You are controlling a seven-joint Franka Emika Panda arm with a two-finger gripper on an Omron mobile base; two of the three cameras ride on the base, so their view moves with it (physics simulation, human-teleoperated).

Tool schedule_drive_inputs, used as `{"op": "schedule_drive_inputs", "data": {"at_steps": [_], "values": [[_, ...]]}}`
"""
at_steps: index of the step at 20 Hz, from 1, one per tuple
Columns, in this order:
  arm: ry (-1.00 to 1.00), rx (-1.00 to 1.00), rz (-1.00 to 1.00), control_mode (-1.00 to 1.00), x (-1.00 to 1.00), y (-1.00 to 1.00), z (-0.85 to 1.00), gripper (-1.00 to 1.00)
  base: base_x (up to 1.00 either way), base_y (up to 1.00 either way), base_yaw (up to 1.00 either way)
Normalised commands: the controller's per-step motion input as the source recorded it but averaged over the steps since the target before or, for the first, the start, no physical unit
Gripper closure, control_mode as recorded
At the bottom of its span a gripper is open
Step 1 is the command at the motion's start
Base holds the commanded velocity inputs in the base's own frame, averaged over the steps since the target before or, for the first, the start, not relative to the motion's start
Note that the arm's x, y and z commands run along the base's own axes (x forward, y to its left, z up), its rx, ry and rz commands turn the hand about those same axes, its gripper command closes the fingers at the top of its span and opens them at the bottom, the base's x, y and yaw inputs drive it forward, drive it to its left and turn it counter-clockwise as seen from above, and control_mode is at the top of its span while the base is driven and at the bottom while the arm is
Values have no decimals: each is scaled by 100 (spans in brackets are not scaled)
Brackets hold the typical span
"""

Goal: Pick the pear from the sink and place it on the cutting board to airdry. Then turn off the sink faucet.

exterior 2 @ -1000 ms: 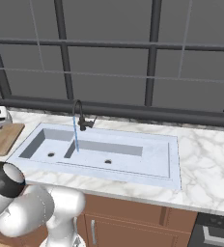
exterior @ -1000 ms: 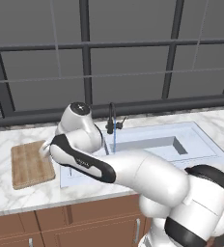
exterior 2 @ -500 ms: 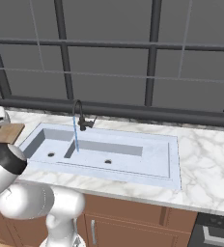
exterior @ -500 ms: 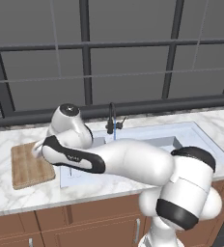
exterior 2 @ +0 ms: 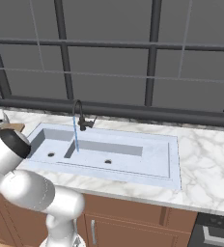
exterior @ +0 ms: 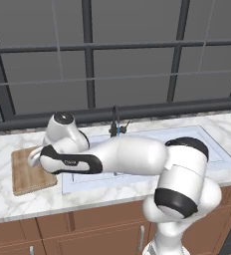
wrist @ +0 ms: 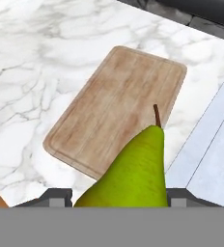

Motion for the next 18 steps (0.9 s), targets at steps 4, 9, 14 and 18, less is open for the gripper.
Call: {"op": "schedule_drive_inputs", "data": {"at_steps": [4, 9, 14, 18], "values": [[0, -2, 0, -100, 7, 18, -8, 100, 0, 0, 0], [0, -1, 0, -100, 3, 11, -6, 100, 0, 0, 0], [0, -1, 0, -100, 0, 3, -13, 100, 0, 0, 0], [0, 0, 0, -100, 0, 0, -16, 100, 0, 0, 0]]}}
